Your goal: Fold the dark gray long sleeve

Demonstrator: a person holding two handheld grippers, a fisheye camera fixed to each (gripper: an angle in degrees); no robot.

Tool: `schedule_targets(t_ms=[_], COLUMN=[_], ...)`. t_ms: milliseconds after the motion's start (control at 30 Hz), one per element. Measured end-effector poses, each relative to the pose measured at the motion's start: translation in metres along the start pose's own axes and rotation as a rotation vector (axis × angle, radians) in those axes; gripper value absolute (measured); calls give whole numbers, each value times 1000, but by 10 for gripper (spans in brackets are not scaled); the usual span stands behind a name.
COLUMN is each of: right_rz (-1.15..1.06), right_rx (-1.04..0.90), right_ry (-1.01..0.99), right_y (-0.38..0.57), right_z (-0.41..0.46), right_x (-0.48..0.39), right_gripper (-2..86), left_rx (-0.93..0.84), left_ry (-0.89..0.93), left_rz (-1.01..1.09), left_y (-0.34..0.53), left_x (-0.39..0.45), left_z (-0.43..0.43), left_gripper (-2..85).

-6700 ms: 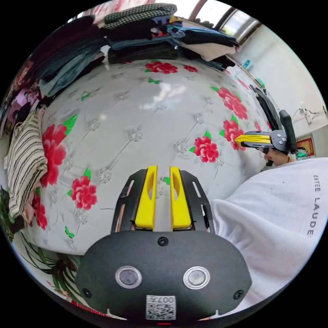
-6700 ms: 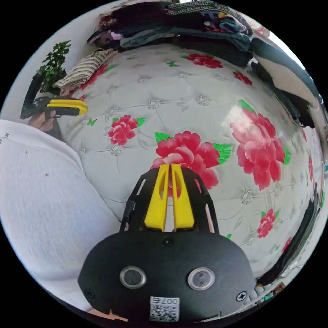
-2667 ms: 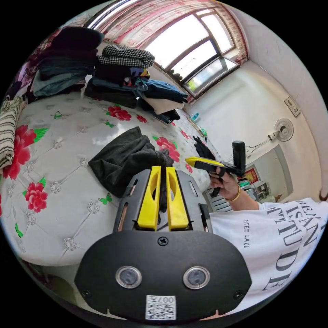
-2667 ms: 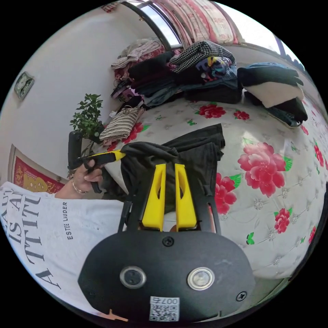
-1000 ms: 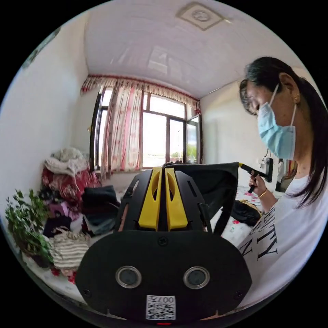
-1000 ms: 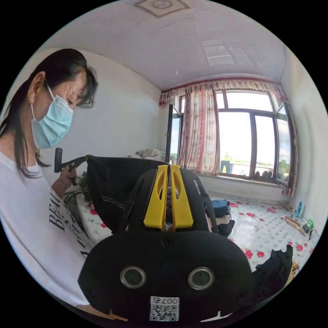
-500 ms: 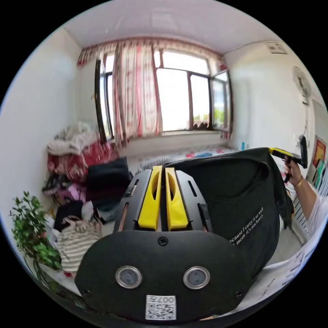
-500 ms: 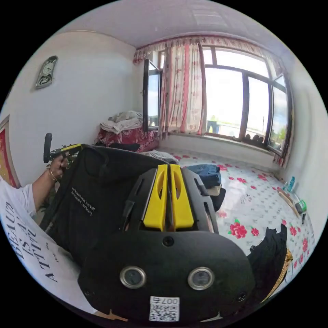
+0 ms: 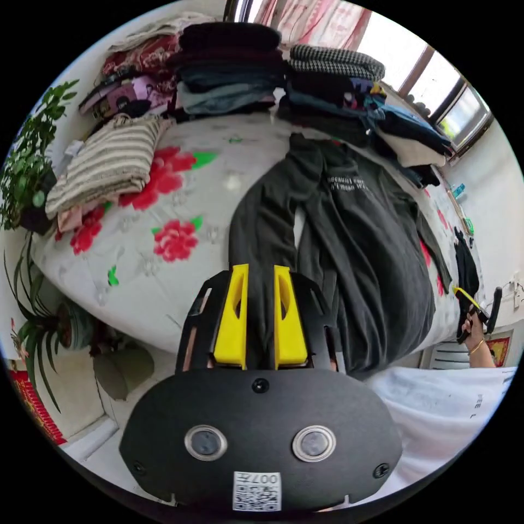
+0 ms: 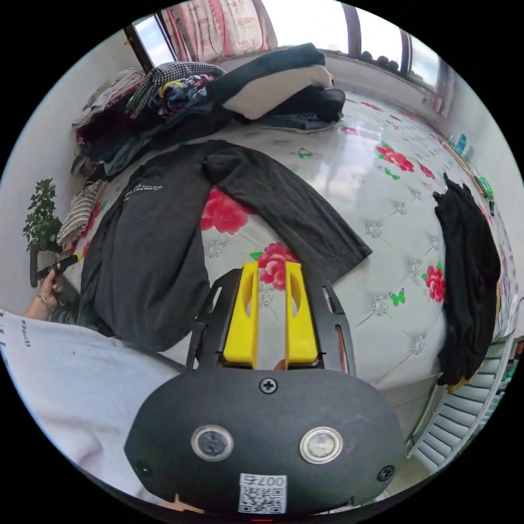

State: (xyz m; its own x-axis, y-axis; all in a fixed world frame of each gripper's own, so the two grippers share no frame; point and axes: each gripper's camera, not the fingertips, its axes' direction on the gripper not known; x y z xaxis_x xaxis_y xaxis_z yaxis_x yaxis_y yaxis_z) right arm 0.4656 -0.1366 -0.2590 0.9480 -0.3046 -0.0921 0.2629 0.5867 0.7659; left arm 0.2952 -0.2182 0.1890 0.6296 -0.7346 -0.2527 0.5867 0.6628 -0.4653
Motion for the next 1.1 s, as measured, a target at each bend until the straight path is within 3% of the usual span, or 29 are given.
schedule_targets(t_ms=[200,367,467,533,633,767,867,933,1000,1100], right_rz=[27,30,14,132,320,222,55,-73,-163,-268], right_rx=[-69,-126,-158,-186,-239,-58,17,-13,-52,-141], right_ry=[108,163,155,220,345,207,-114,-287,-334,-364], right_y=[-54,-94,-102,-105,-97,-82,-63,-48,-40,-33], right_z=[44,72,82,80,67,26,12,21,35,64], right_x=[30,61,90,134,188,181,145,108,81,50], right_gripper=[50,66,79,81,74,72,71,73,76,72], left_rx=[-95,-185,-188,-114,13,140,222,180,118,-36], left_ry=[-199,-422,-465,-449,-433,-465,-226,3,107,101], left_rz=[75,74,-191,-446,-529,-441,-279,-145,-70,11], left_y=[-43,-106,-130,-132,-126,-106,-67,-32,-7,15], left_x=[9,-58,-163,-236,-262,-227,-164,-101,-54,0], left_z=[42,42,-1,-57,-112,-150,-157,-137,-115,-80], left_gripper=[15,-4,-4,3,24,44,52,69,83,95])
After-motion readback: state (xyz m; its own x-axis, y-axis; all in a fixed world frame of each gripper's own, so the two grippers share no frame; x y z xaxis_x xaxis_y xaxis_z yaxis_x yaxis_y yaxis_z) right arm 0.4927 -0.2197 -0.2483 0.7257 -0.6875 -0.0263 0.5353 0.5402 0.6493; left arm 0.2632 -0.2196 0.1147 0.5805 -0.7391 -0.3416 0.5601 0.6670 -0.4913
